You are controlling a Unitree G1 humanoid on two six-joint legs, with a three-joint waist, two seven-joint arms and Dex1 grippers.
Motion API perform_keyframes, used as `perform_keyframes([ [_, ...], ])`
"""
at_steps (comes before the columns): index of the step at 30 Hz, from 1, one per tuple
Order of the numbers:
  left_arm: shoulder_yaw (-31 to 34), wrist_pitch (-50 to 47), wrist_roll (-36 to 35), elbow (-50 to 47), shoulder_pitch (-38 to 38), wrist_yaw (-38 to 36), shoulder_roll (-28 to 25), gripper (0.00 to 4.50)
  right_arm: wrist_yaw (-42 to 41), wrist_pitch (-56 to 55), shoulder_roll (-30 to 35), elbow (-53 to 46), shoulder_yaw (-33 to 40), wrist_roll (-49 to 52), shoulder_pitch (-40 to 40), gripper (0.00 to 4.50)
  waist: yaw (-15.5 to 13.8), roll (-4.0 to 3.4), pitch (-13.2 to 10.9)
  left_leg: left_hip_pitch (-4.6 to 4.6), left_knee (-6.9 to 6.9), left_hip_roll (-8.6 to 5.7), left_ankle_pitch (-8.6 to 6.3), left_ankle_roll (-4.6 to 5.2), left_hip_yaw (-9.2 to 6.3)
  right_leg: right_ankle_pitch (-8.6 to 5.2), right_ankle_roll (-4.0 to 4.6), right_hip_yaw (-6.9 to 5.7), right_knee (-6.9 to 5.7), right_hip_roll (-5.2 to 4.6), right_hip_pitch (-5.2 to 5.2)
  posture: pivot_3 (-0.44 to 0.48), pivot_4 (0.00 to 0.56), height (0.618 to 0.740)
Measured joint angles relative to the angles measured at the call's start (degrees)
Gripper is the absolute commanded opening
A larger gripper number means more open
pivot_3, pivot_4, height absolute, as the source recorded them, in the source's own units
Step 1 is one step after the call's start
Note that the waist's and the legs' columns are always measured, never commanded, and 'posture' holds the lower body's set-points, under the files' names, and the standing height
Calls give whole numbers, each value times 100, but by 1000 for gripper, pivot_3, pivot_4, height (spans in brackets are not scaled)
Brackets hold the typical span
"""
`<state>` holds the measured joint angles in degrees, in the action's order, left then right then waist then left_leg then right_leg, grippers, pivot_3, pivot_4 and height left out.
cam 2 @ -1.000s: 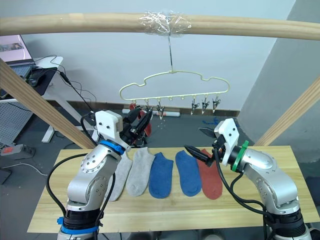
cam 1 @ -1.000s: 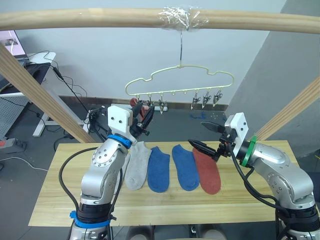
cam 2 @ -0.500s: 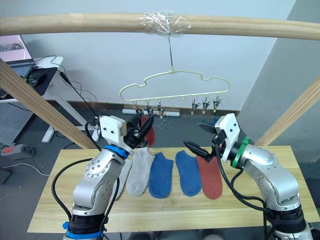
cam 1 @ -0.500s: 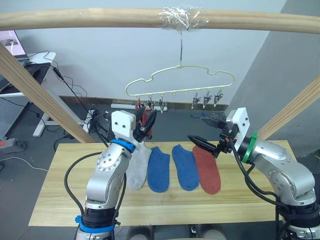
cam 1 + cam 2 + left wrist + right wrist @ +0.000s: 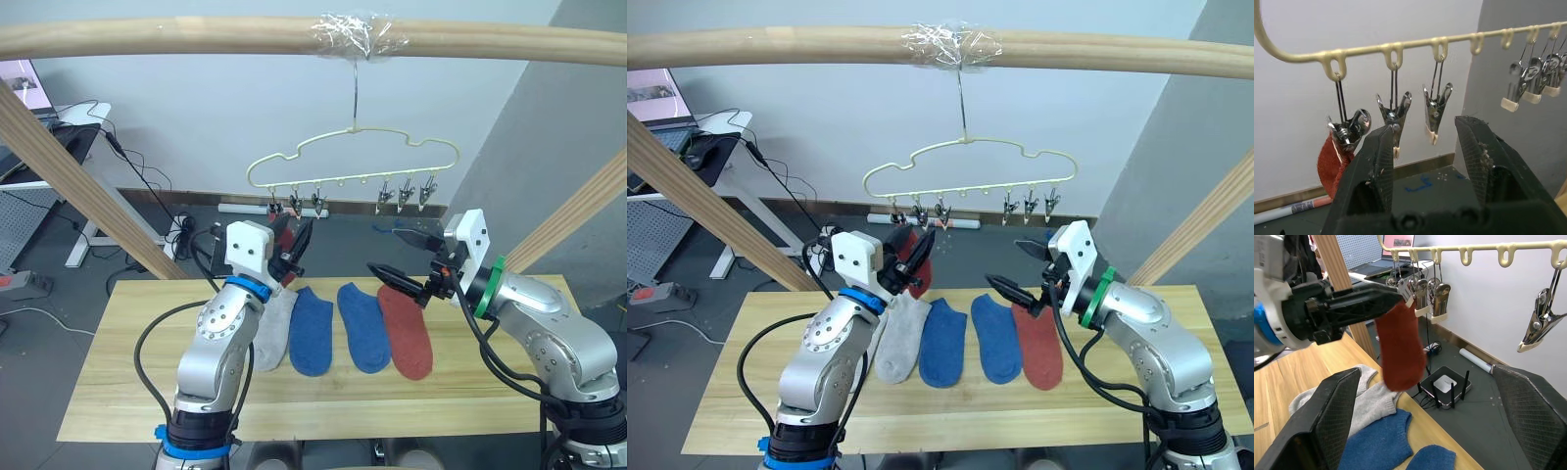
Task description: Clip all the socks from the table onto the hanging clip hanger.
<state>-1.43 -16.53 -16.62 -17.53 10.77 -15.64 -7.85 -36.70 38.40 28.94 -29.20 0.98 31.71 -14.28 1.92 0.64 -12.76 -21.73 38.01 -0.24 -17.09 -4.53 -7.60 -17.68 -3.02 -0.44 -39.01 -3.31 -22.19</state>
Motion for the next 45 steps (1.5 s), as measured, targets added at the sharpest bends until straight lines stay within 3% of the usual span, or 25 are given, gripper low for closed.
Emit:
perform_keyframes([
  [14, 129, 539, 156, 909, 539, -3, 86, 2199, 102, 19, 21, -1, 0, -1, -42, 4500, 40, 0, 0, -1, 4, 0, 2, 2, 1, 3, -1, 0, -1, 0, 0, -97, 186, 740],
  [32, 190, 788, 277, 1129, 680, 106, 155, 2199, 187, 20, 29, -2, 1, 0, -43, 4500, 71, 0, 1, 0, 7, 0, 4, 4, 2, 6, -1, 0, -3, 0, 1, -97, 189, 740],
  [35, 189, 831, 287, 1147, 740, 114, 163, 1374, 195, 21, 29, -2, 1, 0, -43, 4500, 75, 0, 1, 0, 7, 0, 5, 5, 2, 7, -1, 0, -3, 0, 1, -97, 189, 740],
  [45, 188, 853, 315, 1294, 800, 122, 182, 1374, 289, 90, 29, -90, 1, 53, -42, 4500, 95, 0, 1, 0, 8, 0, 7, 6, 2, 9, -1, 0, -4, 0, 1, -99, 189, 740],
])
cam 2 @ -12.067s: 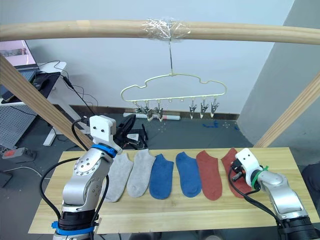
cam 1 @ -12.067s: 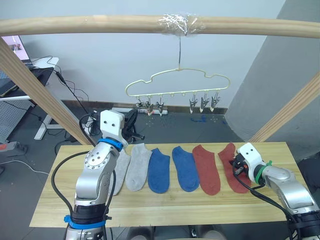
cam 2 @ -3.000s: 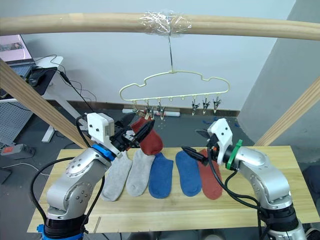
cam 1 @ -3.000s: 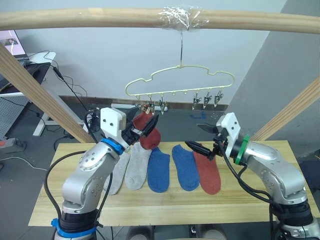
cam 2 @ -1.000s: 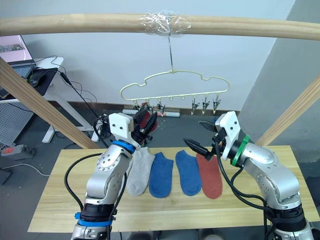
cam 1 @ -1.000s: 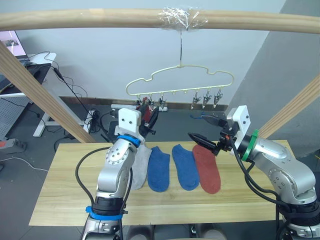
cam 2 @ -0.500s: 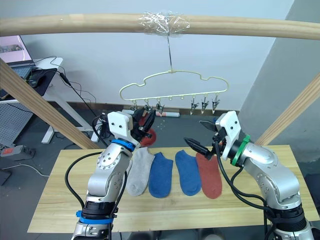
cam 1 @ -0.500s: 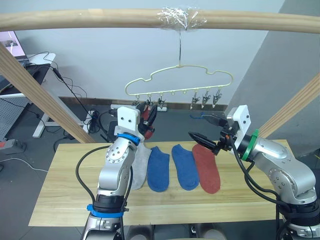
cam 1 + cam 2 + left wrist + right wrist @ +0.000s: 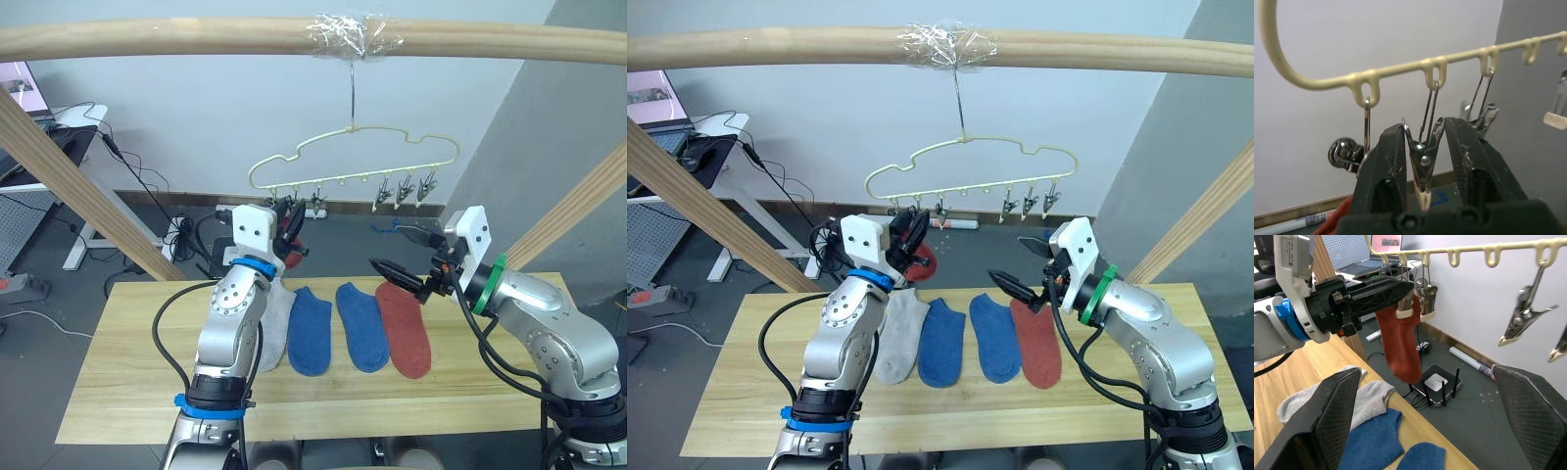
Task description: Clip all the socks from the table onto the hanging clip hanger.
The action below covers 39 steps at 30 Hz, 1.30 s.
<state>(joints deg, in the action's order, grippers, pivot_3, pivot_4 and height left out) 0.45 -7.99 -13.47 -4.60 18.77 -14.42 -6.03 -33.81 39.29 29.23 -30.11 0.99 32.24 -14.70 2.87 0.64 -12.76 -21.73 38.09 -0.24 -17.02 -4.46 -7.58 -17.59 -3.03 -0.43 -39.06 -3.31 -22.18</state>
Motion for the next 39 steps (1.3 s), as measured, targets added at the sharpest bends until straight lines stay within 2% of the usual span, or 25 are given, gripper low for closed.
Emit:
perform_keyframes([
  [18, -2, 74, 18, 45, 54, -2, -1, 1374, 17, 12, 0, -89, 0, 47, 0, 4500, 4, 0, 0, 0, 0, 0, 9, 2, 0, 10, -1, 0, 0, 0, 0, -99, 185, 740],
  [19, -2, 74, 19, 44, 54, -3, -1, 1007, 16, 11, 0, -89, 0, 47, 0, 4500, 5, 0, 0, 0, 0, 0, 10, 1, 1, 11, -1, 0, 0, 0, 0, -98, 184, 740],
  [21, -2, 75, 18, 44, 53, -4, -1, 610, 16, 11, 0, -89, 0, 46, 0, 4500, 5, 0, 1, 0, 0, 0, 11, 2, 0, 11, -1, 0, 0, 0, 0, -98, 183, 740],
  [25, -2, 81, 17, 43, 53, -10, 0, 78, 14, 11, 0, -89, 0, 46, 0, 4500, 4, 0, 2, 0, 0, 0, 12, 2, 0, 13, -1, 1, 0, 0, 0, -96, 178, 740],
  [32, -5, 19, 15, -6, 39, -18, -42, 62, 18, -6, 31, -72, -24, -40, 232, 4500, 4, 2, 12, 0, 0, 0, 13, 2, 0, 13, -1, 1, -1, 0, 0, -85, 172, 740],
  [35, -9, -267, 11, -212, 20, -104, -252, 62, 72, -91, 429, 367, -313, -648, 394, 4500, 6, 2, 15, 1, 2, -2, 16, 3, 4, 17, -2, 4, -1, 0, 0, -79, 167, 740],
  [39, 11, -699, -111, -464, 5, -250, -476, 62, 284, -151, 501, 1126, -672, -1359, 394, 4500, 6, -1, 21, 3, 1, 0, 24, 2, 3, 21, 2, 3, -6, 0, 0, -69, 162, 740],
])
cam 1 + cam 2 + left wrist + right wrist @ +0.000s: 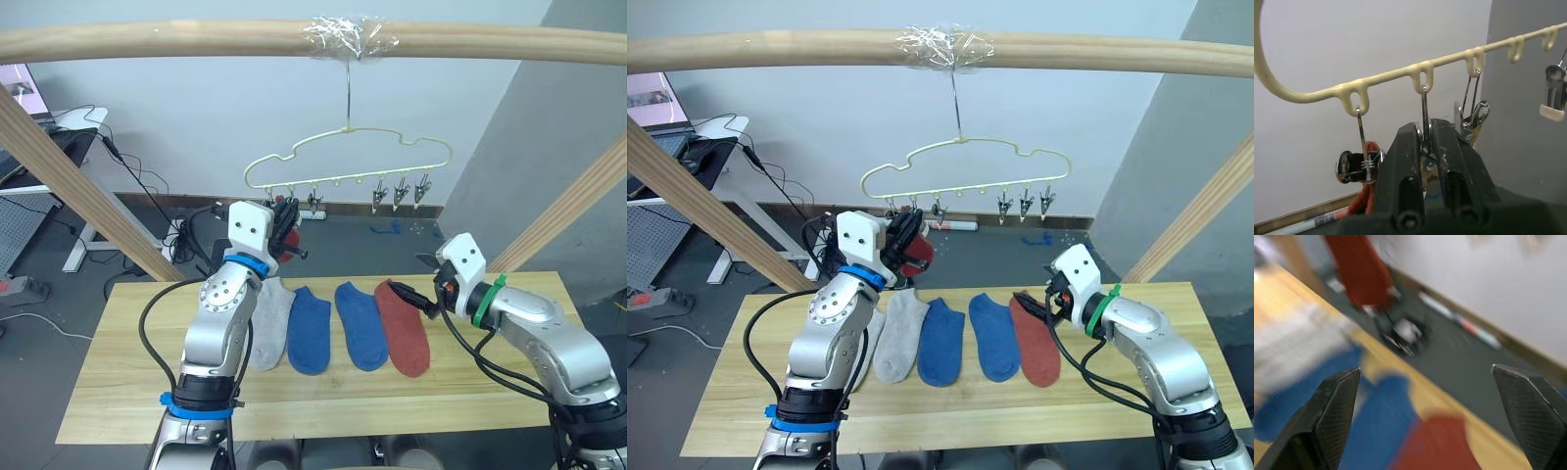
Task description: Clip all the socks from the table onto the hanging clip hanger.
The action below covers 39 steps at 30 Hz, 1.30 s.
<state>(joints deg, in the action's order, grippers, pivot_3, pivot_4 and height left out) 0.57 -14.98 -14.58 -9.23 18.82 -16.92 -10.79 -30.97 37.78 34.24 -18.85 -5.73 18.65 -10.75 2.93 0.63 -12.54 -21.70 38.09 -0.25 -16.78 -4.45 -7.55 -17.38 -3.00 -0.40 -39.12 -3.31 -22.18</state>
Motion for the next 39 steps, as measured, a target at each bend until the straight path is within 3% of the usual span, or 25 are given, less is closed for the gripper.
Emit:
perform_keyframes([
  [7, 226, -914, -475, -480, 25, -75, -177, 62, -203, -564, -303, 1699, -924, -864, -278, 4500, 10, 1, 13, 2, 1, 0, 8, -6, 3, 9, -3, 3, 1, 0, 0, -41, 159, 740],
  [15, 247, -1112, -576, -734, -86, 0, -116, 62, -379, -1277, -629, 3428, -1224, -1570, -1044, 4500, -9, 0, 15, 2, -2, 0, 20, -15, 1, 20, -1, 3, 4, 1, 0, -26, 169, 740],
  [24, 264, -1223, -576, -864, -124, 31, -90, 62, -677, -1324, -763, 3696, -1227, -1785, -1057, 4500, -55, 8, 26, 3, 0, 1, 24, -15, 0, 27, 0, 3, 3, 1, 1, -18, 179, 740],
  [27, 279, -1224, -576, -862, -122, 30, -101, 62, -804, -1295, -752, 3611, -1225, -1790, -976, 3662, -57, 12, 29, 6, 0, 1, 25, -14, 0, 28, -1, 3, 3, 1, 4, -19, 183, 740],
  [37, 301, -1280, -594, -859, -108, 32, -96, 62, -1072, -1483, -606, 3351, -1213, -1841, -618, 268, -77, 20, 34, 26, -2, 0, 25, -12, 0, 29, -2, 4, 3, 1, 23, -17, 189, 740],
  [39, 379, -1414, -741, -854, -72, 21, -84, 62, -1150, -1517, -519, 3243, -1215, -1853, -554, 6, -83, 19, 33, 25, -1, -1, 25, -11, 0, 30, -3, 5, 4, 1, 23, -17, 189, 740],
])
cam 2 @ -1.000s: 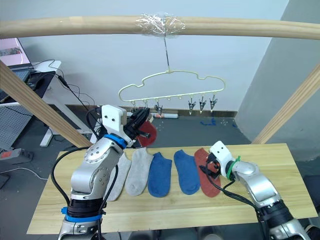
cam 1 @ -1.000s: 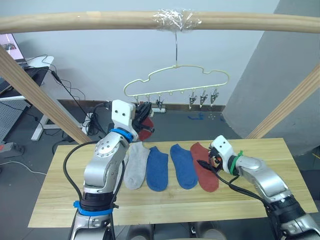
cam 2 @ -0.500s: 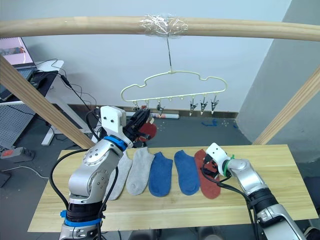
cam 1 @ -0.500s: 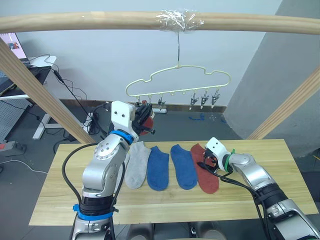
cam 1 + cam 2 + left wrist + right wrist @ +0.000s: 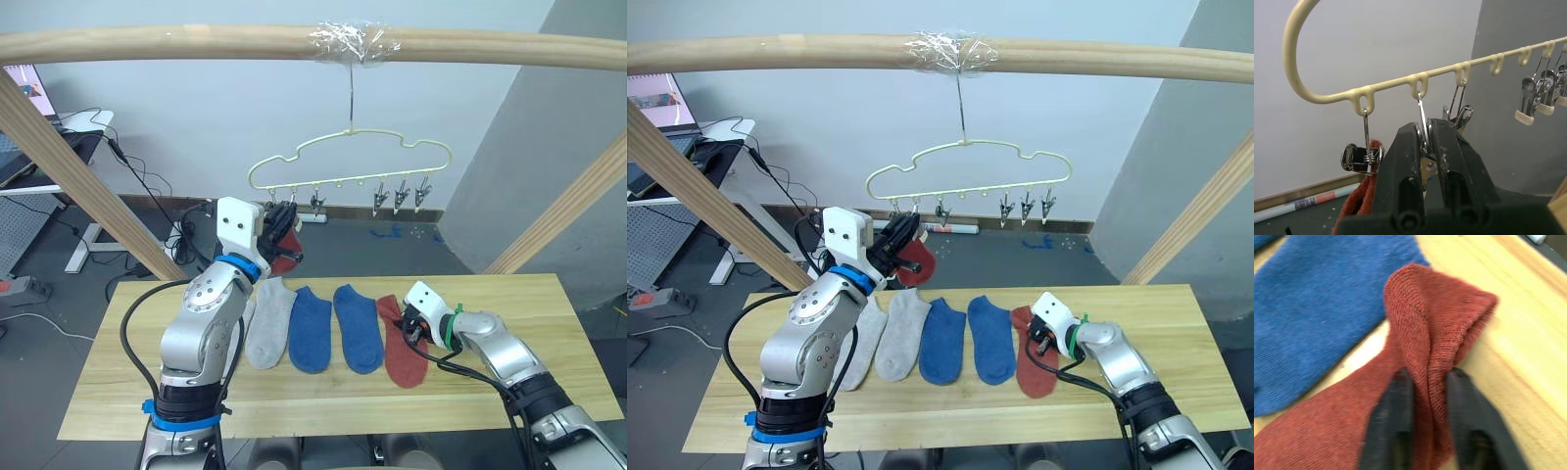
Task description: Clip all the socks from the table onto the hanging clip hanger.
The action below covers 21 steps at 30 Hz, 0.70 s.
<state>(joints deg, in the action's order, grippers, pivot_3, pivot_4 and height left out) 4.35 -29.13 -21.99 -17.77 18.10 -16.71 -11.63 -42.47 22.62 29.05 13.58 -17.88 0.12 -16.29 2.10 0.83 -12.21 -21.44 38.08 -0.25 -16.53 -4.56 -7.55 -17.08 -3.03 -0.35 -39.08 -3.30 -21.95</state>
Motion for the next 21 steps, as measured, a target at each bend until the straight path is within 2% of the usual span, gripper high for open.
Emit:
perform_keyframes([
  [4, 195, -420, -482, 0, 49, -66, -3, 62, -168, -69, 300, -194, 70, -6, 87, 6, -8, 0, 0, 0, -1, 0, 0, 0, 1, 0, -1, 1, 2, 0, -1, -18, 188, 740],
  [8, 637, -1237, -1516, 1, 153, -55, 83, 62, -379, 204, 415, -1099, 303, 224, 98, 6, 11, -1, -1, -1, -3, 5, 0, 0, -3, 0, -1, -1, 0, 4, -4, -15, 186, 740],
  [14, 1694, -2382, -3658, 99, 543, 939, 422, 62, -360, 1402, -48, -2617, 366, 840, -251, 6, -4, 0, -1, -3, -1, 4, 1, -1, -9, 0, -1, -3, 1, 4, -3, -19, 187, 740],
  [18, 1935, -2675, -4704, 262, 604, 1515, 424, 62, -162, 1955, -445, -2843, 366, 1075, -536, 6, -26, 0, -1, -6, -1, 1, 1, -2, -10, 1, 0, -3, 4, 2, -5, -17, 185, 740],
  [21, 1979, -2688, -5212, 269, 642, 1848, 369, 62, -25, 2199, -583, -2891, 402, 1230, -746, 6, -38, 0, -1, -11, -1, 0, 2, -4, -11, 1, 0, -4, 5, 2, -10, -13, 183, 740],
])
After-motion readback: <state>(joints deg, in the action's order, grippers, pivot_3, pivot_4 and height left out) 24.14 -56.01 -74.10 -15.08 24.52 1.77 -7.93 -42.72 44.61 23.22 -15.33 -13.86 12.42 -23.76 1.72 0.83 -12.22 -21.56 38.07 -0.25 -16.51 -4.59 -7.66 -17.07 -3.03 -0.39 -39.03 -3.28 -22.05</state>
